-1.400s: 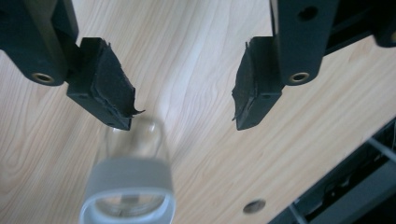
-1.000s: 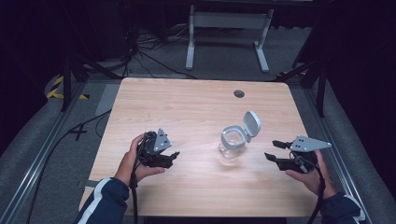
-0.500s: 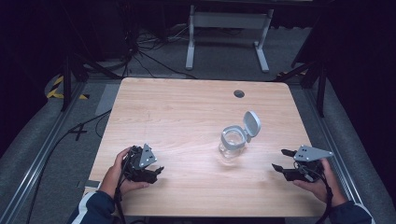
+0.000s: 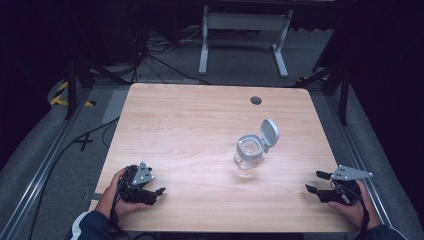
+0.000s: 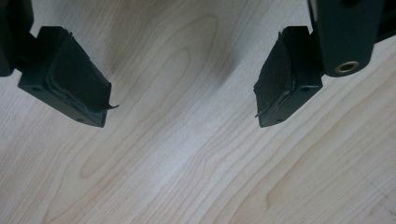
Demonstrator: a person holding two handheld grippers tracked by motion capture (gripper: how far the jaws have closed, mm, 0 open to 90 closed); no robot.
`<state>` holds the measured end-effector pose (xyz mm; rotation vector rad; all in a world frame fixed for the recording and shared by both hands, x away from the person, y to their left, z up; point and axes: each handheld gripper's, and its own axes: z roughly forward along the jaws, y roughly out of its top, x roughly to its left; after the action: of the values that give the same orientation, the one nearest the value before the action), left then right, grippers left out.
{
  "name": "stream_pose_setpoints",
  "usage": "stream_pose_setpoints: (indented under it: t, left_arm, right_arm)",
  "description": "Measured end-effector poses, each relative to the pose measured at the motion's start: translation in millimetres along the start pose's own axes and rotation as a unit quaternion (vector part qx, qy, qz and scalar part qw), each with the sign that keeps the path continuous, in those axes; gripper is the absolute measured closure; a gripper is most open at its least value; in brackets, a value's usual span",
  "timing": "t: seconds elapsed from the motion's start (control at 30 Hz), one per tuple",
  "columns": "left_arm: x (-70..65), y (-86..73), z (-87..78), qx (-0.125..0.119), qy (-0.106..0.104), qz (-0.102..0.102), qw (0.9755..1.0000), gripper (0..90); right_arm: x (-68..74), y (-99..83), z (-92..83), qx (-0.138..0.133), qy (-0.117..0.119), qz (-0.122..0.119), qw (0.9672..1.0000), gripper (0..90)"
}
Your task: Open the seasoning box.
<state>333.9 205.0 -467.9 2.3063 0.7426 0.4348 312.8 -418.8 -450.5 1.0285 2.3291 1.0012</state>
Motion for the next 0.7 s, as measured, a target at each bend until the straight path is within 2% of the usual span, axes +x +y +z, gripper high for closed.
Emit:
stream_pose_setpoints:
  t: [0.07, 0.17, 0.27, 0.33, 0.4, 0.47, 0.7]
  left_arm:
    - [2.3, -5.0, 1.2, 0.001, -0.002, -0.005, 1.0, 18.4]
    - [7.4, -14.0, 1.7, -0.013, -0.006, -0.033, 0.9994, 17.1]
    - [9.9, -19.7, 1.6, -0.026, -0.007, -0.051, 0.9983, 16.2]
    - [8.9, -20.0, 0.8, -0.026, 0.002, -0.047, 0.9985, 15.4]
    - [8.8, -19.8, 0.9, -0.025, 0.001, -0.049, 0.9985, 15.7]
    - [10.0, -20.1, 1.7, -0.021, -0.007, -0.072, 0.9971, 15.7]
    - [11.8, -20.2, 2.0, -0.019, -0.01, -0.073, 0.9971, 15.3]
  right_arm:
    - [-1.7, -5.4, 0.3, 0.001, -0.002, 0.013, 0.9999, 30.2]
    - [-2.6, -11.6, 2.1, -0.01, 0.005, 0.031, 0.9995, 29.3]
    - [0.0, -13.9, 7.8, 0.001, 0.006, 0.02, 0.9998, 26.4]
    - [0.3, -13.6, 8.1, 0.002, 0.006, 0.02, 0.9998, 26.2]
    - [0.2, -13.9, 8.3, 0.001, 0.007, 0.023, 0.9997, 26.1]
    - [0.3, -14.0, 8.6, 0.0, 0.006, 0.023, 0.9997, 26.1]
    - [-0.4, -12.2, 10.8, 0.001, -0.001, 0.03, 0.9996, 24.3]
